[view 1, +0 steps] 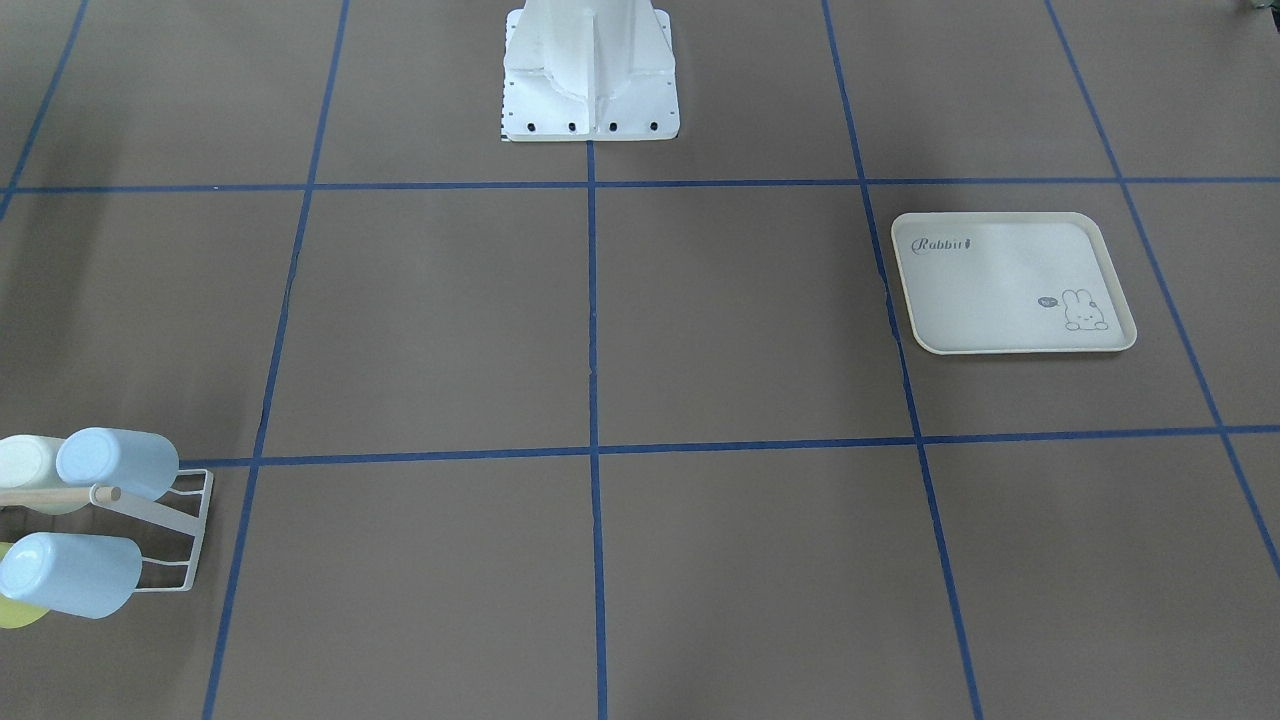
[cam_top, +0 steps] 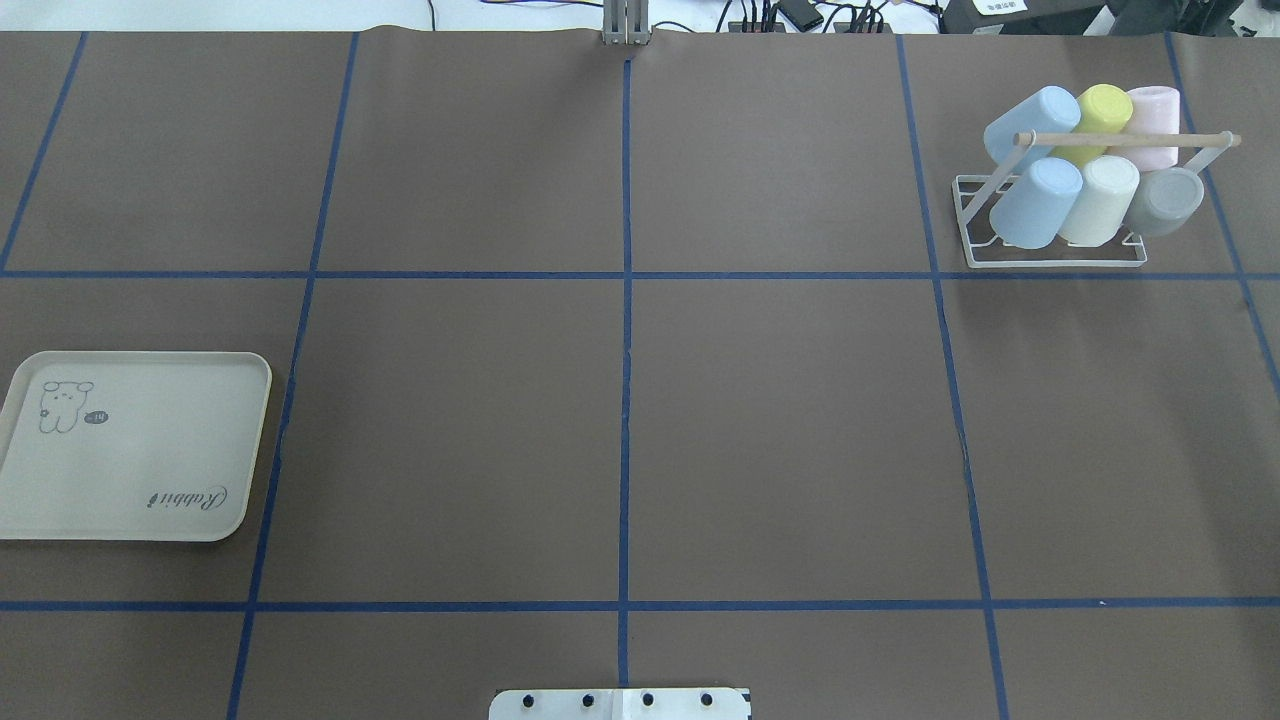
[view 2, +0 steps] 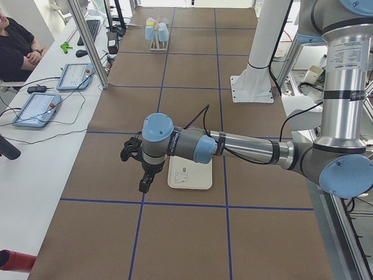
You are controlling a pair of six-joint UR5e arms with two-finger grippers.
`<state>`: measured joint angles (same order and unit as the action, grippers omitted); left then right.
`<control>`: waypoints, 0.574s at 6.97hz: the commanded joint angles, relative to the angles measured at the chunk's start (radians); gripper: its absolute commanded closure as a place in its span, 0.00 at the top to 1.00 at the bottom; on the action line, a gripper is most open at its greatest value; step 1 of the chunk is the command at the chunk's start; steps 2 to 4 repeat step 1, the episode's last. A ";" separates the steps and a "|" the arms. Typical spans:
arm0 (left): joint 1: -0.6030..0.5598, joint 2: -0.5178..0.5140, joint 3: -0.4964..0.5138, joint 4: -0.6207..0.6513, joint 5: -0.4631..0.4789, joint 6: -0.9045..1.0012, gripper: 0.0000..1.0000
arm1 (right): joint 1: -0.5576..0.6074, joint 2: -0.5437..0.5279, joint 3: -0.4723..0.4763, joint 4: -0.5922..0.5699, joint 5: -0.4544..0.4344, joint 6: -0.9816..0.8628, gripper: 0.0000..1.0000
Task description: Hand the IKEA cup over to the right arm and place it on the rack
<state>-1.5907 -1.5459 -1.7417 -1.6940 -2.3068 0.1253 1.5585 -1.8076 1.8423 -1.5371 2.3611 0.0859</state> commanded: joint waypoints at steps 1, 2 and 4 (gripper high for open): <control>0.002 -0.002 -0.002 -0.001 0.001 0.000 1.00 | 0.000 -0.004 0.000 0.002 0.020 0.000 1.00; 0.002 -0.002 -0.002 -0.001 0.001 0.000 1.00 | 0.000 -0.004 0.000 0.002 0.020 0.000 1.00; 0.002 -0.002 -0.002 -0.001 0.001 0.000 1.00 | 0.000 -0.004 0.000 0.002 0.020 0.000 1.00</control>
